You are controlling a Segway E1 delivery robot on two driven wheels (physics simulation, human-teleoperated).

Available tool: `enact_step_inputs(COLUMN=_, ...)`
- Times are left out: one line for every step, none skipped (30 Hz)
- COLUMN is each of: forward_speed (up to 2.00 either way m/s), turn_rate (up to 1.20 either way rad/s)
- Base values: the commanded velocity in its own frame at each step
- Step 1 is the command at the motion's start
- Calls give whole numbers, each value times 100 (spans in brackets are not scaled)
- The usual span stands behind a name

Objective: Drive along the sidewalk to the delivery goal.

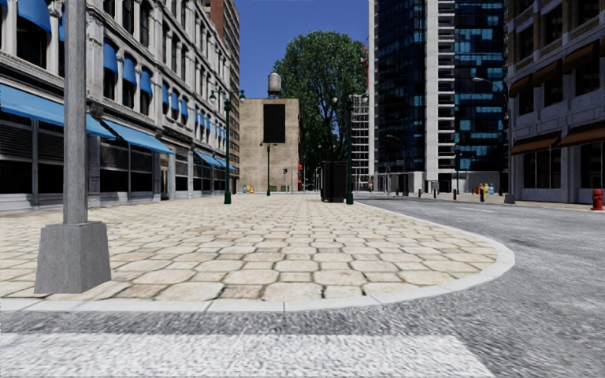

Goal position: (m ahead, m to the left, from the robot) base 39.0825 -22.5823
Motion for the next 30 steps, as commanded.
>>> enact_step_inputs(forward_speed=200, turn_rate=0)
enact_step_inputs(forward_speed=200, turn_rate=0)
enact_step_inputs(forward_speed=200, turn_rate=0)
enact_step_inputs(forward_speed=200, turn_rate=0)
enact_step_inputs(forward_speed=200, turn_rate=0)
enact_step_inputs(forward_speed=200, turn_rate=0)
enact_step_inputs(forward_speed=200, turn_rate=0)
enact_step_inputs(forward_speed=200, turn_rate=0)
enact_step_inputs(forward_speed=200, turn_rate=0)
enact_step_inputs(forward_speed=200, turn_rate=0)
enact_step_inputs(forward_speed=200, turn_rate=0)
enact_step_inputs(forward_speed=200, turn_rate=0)
enact_step_inputs(forward_speed=200, turn_rate=0)
enact_step_inputs(forward_speed=200, turn_rate=0)
enact_step_inputs(forward_speed=200, turn_rate=0)
enact_step_inputs(forward_speed=181, turn_rate=0)
enact_step_inputs(forward_speed=152, turn_rate=0)
enact_step_inputs(forward_speed=128, turn_rate=0)
enact_step_inputs(forward_speed=112, turn_rate=0)
enact_step_inputs(forward_speed=107, turn_rate=0)
enact_step_inputs(forward_speed=105, turn_rate=0)
enact_step_inputs(forward_speed=105, turn_rate=0)
enact_step_inputs(forward_speed=105, turn_rate=0)
enact_step_inputs(forward_speed=105, turn_rate=0)
enact_step_inputs(forward_speed=105, turn_rate=0)
enact_step_inputs(forward_speed=105, turn_rate=0)
enact_step_inputs(forward_speed=105, turn_rate=0)
enact_step_inputs(forward_speed=105, turn_rate=0)
enact_step_inputs(forward_speed=105, turn_rate=0)
enact_step_inputs(forward_speed=105, turn_rate=0)
